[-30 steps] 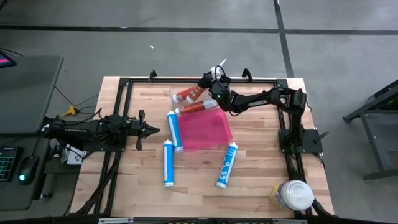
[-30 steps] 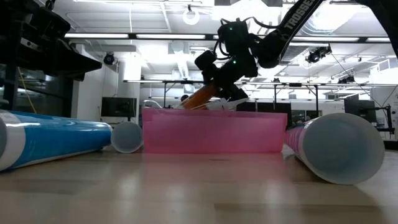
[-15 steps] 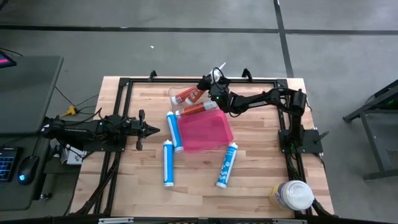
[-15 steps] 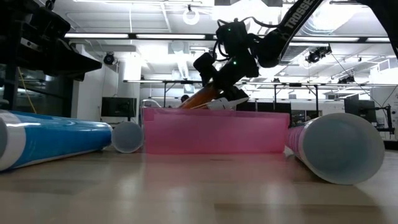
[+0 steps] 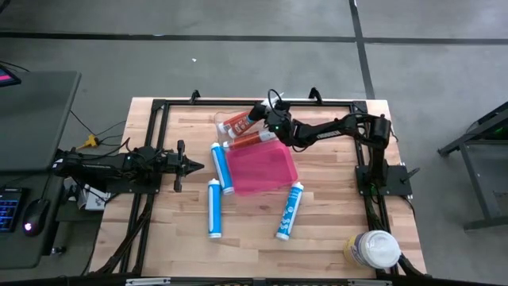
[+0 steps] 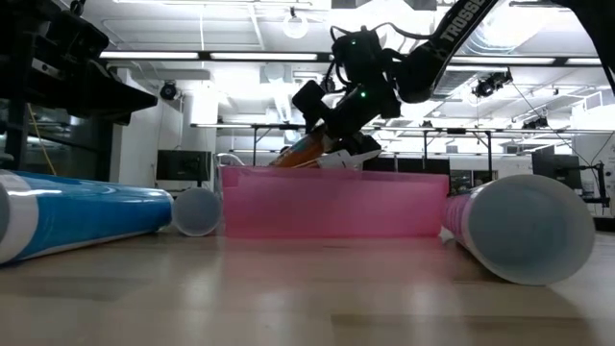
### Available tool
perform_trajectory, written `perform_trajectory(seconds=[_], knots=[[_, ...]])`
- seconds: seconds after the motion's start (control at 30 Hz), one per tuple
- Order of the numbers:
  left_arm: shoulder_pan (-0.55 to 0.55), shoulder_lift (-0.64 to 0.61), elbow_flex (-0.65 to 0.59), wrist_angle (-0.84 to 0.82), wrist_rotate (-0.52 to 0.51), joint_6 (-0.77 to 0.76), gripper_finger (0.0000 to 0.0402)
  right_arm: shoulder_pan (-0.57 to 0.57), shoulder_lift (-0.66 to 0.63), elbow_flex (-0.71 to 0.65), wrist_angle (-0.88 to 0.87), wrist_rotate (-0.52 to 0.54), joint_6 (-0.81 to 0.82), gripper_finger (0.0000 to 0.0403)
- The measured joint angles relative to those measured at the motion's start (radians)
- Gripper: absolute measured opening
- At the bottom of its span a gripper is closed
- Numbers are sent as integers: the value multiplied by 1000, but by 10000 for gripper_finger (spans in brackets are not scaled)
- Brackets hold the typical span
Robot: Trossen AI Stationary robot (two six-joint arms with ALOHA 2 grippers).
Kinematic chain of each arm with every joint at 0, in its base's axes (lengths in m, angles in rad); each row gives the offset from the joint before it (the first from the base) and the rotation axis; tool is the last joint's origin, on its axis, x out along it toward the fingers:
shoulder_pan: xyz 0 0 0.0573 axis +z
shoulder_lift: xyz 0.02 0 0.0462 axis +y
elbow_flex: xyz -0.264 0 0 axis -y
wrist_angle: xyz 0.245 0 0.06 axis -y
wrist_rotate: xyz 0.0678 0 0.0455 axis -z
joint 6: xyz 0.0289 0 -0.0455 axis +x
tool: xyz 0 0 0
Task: Pick & place silicon tubes, Sealant and Lysol wipes
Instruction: Put the orange sealant into the transparent bin
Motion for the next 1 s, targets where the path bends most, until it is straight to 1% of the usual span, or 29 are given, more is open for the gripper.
perform_trajectory(seconds=[0.23,0.53,0.63,0.83,1.0], knots=[[0,0,0,0,0,0,0,0,0,-1,-31,-6,-87,249],[0,0,0,0,0,0,0,0,0,0,-68,-5,-138,251],[0,0,0,0,0,0,0,0,-5,0,-68,-4,-202,253],[0,0,0,0,0,0,0,0,-17,3,-68,-5,-386,253],[0,0,0,0,0,0,0,0,-18,3,-76,-3,-457,253]])
